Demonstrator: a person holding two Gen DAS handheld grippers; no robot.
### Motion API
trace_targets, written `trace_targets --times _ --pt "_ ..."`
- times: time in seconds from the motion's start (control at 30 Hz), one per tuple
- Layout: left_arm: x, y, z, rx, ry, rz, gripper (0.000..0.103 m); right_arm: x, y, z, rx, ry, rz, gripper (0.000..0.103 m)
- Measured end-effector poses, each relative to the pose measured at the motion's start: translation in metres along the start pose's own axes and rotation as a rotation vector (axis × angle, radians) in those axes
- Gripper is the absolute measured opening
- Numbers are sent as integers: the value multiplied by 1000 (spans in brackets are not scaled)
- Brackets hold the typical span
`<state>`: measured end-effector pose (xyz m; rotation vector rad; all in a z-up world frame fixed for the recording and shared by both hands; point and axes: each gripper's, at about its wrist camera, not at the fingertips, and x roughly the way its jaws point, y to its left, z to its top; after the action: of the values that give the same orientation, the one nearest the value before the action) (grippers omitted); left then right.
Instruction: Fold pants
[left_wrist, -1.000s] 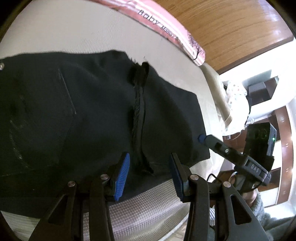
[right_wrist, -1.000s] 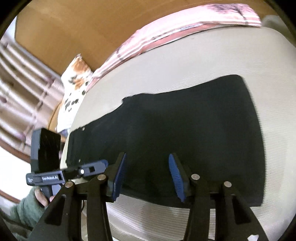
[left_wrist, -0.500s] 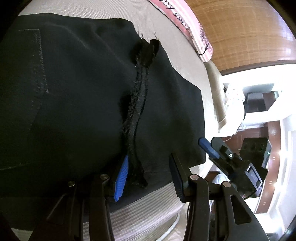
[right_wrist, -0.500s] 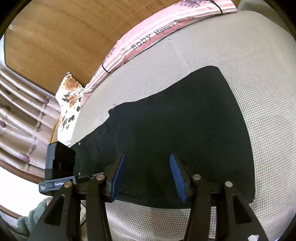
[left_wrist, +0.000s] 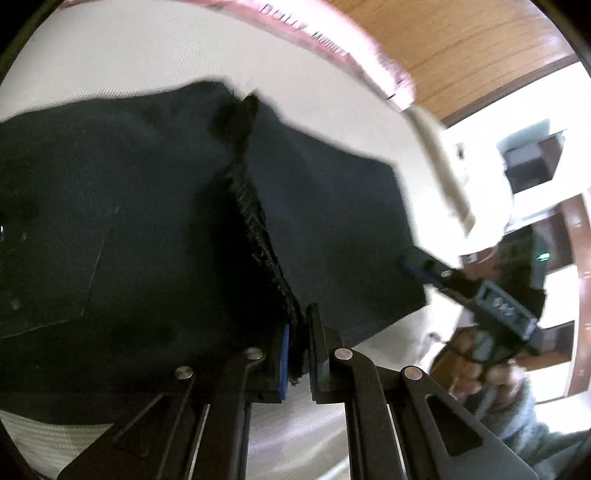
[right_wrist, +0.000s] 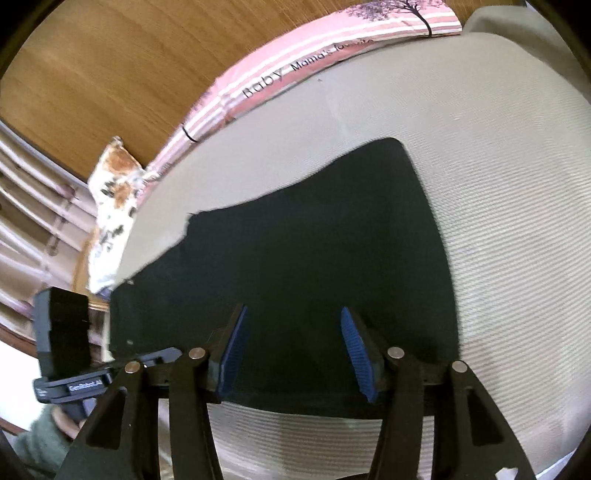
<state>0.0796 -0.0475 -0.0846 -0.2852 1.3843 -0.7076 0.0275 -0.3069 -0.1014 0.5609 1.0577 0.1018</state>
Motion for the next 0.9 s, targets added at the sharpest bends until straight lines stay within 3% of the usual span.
trace_targets --times 0.1,0.27,0.33,0.47,0.67,0.77,0.9 --pt "14 6 0 -35 18 16 8 11 -3 -6 -16 30 -38 49" --pt "5 -11 4 40 0 118 17 5 6 0 -64 31 -42 50" --pt "-7 -19 7 93 -51 178 19 -3 8 8 -89 -3 -58 50" --pt "-32 -33 19 182 -186 231 23 -8 11 32 -147 -64 -117 50" --pt "-24 -57 52 323 -310 194 27 8 6 67 -183 -96 -193 50" --pt "-2 -66 69 370 -305 199 26 20 2 80 -196 -98 -228 50" --pt "32 -44 92 314 -240 241 26 34 -7 93 -189 -99 -252 48"
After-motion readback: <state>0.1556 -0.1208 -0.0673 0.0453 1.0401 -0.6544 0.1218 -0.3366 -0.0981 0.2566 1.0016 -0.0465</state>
